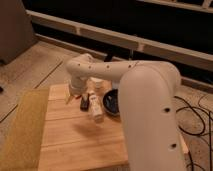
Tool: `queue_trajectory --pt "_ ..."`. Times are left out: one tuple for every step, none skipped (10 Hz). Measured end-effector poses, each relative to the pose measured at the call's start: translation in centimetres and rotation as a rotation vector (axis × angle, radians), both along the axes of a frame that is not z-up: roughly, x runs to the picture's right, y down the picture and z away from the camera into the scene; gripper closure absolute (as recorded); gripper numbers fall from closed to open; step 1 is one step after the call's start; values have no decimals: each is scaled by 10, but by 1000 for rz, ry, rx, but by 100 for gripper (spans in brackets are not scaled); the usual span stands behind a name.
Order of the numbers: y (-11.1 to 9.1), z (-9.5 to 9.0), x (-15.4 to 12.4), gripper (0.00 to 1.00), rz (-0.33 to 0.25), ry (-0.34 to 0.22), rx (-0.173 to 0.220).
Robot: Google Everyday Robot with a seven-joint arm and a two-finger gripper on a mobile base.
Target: Push the eraser across the table
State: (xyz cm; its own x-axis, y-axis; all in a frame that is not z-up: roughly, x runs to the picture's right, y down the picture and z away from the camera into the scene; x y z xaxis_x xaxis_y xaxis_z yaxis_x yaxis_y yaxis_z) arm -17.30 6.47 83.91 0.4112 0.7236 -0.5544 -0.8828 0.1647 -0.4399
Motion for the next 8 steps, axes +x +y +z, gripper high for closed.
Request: queue_trajectory --pt "2 13 0 35 -11 4 -27" --pt "3 24 -3 35 -16 5 -46" --pt "7 37 -5 35 -29 11 -73" --pt "11 47 -9 35 -38 18 -94" --pt "13 56 -11 35 -43 27 -113" --pt "14 62 -12 35 -44 33 -130" --pt "16 66 -14 35 -45 34 -144" --pt "16 67 -15 35 -44 34 -147"
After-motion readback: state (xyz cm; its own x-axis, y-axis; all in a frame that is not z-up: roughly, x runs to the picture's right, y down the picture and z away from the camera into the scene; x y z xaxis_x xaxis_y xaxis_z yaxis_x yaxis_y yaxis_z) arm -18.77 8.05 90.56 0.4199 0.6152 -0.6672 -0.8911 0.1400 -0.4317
